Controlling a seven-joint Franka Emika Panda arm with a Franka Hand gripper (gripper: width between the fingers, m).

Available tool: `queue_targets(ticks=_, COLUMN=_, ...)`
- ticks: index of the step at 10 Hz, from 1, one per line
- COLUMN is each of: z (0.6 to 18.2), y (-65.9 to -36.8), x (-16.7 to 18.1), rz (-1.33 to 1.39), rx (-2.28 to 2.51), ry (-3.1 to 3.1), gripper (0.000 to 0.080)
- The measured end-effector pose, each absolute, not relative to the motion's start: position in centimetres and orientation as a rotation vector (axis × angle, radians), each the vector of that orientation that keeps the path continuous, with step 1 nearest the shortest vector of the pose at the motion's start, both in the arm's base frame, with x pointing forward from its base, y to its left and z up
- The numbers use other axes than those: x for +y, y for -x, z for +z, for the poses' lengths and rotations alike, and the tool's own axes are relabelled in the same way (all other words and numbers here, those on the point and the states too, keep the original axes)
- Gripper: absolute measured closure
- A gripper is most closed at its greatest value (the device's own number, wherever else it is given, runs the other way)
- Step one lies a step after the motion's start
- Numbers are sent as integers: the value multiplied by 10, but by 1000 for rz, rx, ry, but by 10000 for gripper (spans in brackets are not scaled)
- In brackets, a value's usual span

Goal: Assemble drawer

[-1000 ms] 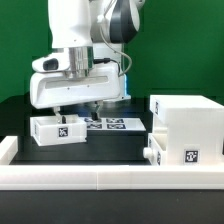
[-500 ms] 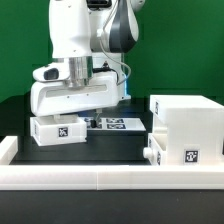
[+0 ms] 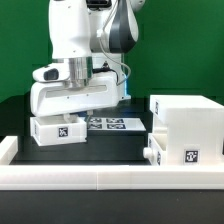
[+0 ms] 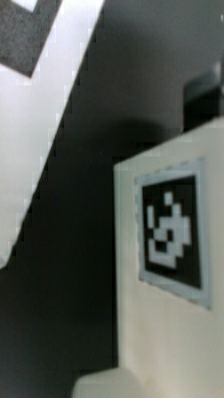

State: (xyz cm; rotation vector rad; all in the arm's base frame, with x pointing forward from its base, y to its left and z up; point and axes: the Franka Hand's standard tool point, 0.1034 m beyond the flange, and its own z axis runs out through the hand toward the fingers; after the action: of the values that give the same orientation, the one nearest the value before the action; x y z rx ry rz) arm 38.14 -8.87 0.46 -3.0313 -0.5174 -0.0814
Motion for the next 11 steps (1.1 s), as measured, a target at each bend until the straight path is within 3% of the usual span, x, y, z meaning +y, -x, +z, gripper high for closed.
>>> queue_targets(ticks=2, z=6, y=-384, x=-88, rz=-98, rx=-524, ry=3036, gripper=756)
queue_targets(ticks=6, z=15, y=-400, x=-64, rz=-125, rx=-516, ry=3040, gripper=756)
queue_targets(ticks=11, z=37, y=-461, x=-3, rz=-147, rx=-702, ry=2982, gripper=755)
